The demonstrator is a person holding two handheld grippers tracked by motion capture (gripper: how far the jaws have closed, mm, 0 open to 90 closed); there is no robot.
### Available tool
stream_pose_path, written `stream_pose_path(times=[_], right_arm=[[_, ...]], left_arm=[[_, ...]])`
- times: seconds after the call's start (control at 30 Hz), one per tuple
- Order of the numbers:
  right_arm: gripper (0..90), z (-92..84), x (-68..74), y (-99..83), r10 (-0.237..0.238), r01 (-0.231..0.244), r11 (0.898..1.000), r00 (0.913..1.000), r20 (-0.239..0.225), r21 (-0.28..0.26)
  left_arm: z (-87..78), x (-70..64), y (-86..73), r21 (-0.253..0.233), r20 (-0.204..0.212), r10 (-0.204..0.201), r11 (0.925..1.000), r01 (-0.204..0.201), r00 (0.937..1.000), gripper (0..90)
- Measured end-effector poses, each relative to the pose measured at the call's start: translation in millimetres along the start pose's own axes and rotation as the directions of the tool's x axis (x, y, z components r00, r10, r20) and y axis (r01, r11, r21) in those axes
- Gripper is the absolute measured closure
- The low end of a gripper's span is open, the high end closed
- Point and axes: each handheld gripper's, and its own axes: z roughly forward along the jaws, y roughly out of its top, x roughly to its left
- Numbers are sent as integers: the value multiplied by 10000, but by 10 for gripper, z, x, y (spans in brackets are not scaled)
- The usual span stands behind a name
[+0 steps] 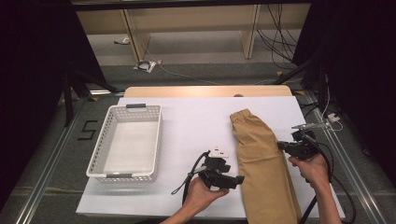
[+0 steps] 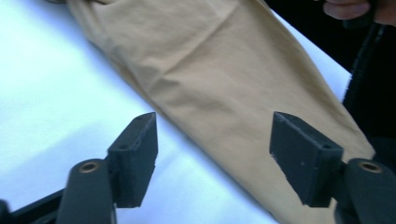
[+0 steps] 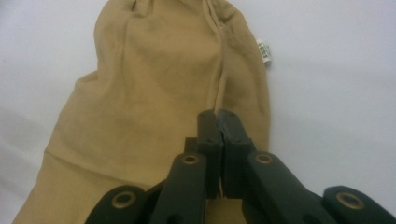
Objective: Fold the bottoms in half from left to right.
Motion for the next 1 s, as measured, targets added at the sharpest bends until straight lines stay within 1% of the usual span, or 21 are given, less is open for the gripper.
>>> stream_pose_path(times=[0.13, 0.2, 0.27, 0.4, 0.63, 0.73, 0.77, 0.87, 0.93, 1.0], right_arm=[[888, 8, -31, -14, 95, -95, 9999, 10000, 14, 33], [888, 17, -45, -22, 66, -67, 9999, 10000, 55, 87], [887, 42, -53, -34, 48, -51, 9998, 9999, 142, 171], [884, 77, -77, -54, 65, -73, 9993, 9997, 218, 375], [877, 118, -100, -79, 129, -143, 9987, 9995, 289, 485], [881, 126, -106, -90, 44, -70, 9982, 9990, 442, 591], [878, 124, -108, -91, 113, -140, 9982, 9988, 470, 581], [835, 109, -122, -95, 253, -275, 9982, 9989, 407, 541], [768, 105, -122, -99, 284, -305, 9980, 9988, 393, 550], [707, 102, -113, -107, 231, -246, 9982, 9994, 275, 549]], left_arm=[[21, 31, 10, -38, -165, -120, 9999, 119, 9998, 264], [31, 39, 13, -4, -152, -159, 9999, 159, 9998, 261], [44, 41, 13, 5, -225, -174, 9998, 174, 9996, 254], [65, 45, 11, 53, -250, -193, 9998, 194, 9995, 252], [79, 54, 13, 72, -273, -255, 9996, 257, 9993, 253], [72, 70, 24, 38, -296, -301, 9995, 303, 9991, 255], [68, 78, 28, 55, -324, -292, 9996, 294, 9991, 255], [54, 108, 46, 44, -394, -341, 9994, 343, 9986, 255], [43, 133, 62, -36, -441, -424, 9991, 423, 9981, 255], [36, 156, 76, -74, -517, -463, 9989, 460, 9976, 255]])
